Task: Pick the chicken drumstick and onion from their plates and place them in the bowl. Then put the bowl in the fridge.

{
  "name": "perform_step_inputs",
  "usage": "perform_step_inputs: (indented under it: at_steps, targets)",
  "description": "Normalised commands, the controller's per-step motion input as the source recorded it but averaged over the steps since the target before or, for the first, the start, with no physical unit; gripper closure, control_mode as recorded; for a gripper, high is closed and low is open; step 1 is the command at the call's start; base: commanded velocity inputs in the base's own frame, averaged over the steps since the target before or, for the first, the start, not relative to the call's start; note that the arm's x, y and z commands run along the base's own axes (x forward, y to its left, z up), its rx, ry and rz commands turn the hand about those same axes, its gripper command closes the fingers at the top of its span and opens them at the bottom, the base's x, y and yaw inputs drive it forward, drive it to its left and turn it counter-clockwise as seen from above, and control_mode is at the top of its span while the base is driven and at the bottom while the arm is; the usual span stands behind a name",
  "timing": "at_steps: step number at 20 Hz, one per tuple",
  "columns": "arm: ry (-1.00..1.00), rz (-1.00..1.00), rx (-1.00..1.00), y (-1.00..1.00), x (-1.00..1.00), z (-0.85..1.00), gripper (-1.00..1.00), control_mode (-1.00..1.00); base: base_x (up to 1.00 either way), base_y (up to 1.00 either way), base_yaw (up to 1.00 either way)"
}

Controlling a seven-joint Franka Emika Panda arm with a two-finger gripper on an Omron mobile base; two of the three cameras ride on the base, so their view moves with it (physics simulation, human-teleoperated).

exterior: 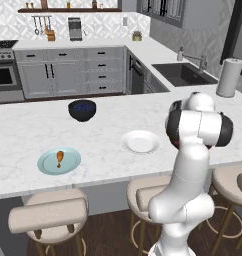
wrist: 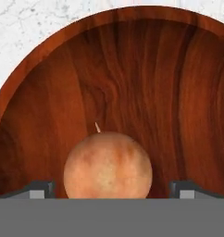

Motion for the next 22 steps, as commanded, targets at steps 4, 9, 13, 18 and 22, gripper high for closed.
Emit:
perform_step_inputs:
  at_steps: [4,9,13,18,22]
  targets:
    - [-0.09,-0.02,0.04,0.01,-0.69,0.54,-1.0,-1.0,0.0,0.0,0.0]
    - [-0.02,-0.01,0.1,0.66,-1.0,0.72,-1.0,-1.0,0.0,0.0,0.0]
    - [0.1,0.02,0.08,1.0,-1.0,0.94,-1.0,-1.0,0.0,0.0,0.0]
    - [0.13,0.06,0.02,1.0,-0.99,0.61,-1.0,-1.0,0.0,0.0,0.0]
    - [0.0,0.01,0.0,1.0,-0.72,0.02,-1.0,-1.0,0.0,0.0,0.0]
